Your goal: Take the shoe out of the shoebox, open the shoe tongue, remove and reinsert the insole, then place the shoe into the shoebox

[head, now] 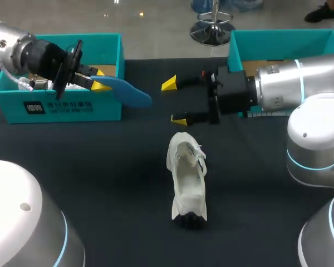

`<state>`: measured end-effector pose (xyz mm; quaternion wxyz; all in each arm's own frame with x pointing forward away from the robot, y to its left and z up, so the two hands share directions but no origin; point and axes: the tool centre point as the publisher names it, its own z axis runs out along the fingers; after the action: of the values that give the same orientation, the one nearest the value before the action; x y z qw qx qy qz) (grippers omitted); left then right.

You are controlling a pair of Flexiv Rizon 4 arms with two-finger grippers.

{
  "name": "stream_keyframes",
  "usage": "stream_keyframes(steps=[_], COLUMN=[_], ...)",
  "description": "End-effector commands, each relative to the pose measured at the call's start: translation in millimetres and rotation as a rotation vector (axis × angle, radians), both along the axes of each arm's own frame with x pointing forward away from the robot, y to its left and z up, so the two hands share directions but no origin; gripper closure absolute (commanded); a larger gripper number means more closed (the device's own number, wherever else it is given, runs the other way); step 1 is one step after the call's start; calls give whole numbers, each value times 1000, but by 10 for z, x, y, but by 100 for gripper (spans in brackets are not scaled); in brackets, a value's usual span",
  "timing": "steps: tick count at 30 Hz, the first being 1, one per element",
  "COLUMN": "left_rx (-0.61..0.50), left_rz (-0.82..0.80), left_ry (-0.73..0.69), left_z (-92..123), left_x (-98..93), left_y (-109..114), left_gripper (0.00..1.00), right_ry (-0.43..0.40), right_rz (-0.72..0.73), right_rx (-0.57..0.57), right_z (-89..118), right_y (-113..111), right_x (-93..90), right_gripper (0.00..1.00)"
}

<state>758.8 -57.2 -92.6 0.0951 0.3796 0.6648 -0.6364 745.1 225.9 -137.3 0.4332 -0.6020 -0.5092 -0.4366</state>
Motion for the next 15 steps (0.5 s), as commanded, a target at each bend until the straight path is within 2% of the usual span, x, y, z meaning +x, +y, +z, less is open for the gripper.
stream_keyframes(steps=[1, 9, 15], left_rx=[67, 18, -23], left_rz=[13, -24, -66], left_ry=[-254, -446, -493], left_z=[56, -58, -112], left_x=[-78, -242, -423], left_y=[33, -20, -161], left_gripper=[100, 100, 100], right_ry=[0, 0, 0], right_rz=[-2, -2, -2], right_rx=[0, 0, 0], right_z=[-8, -8, -8], right_y=[25, 25, 25], right_x=[2, 2, 2], right_gripper=[0, 0, 0])
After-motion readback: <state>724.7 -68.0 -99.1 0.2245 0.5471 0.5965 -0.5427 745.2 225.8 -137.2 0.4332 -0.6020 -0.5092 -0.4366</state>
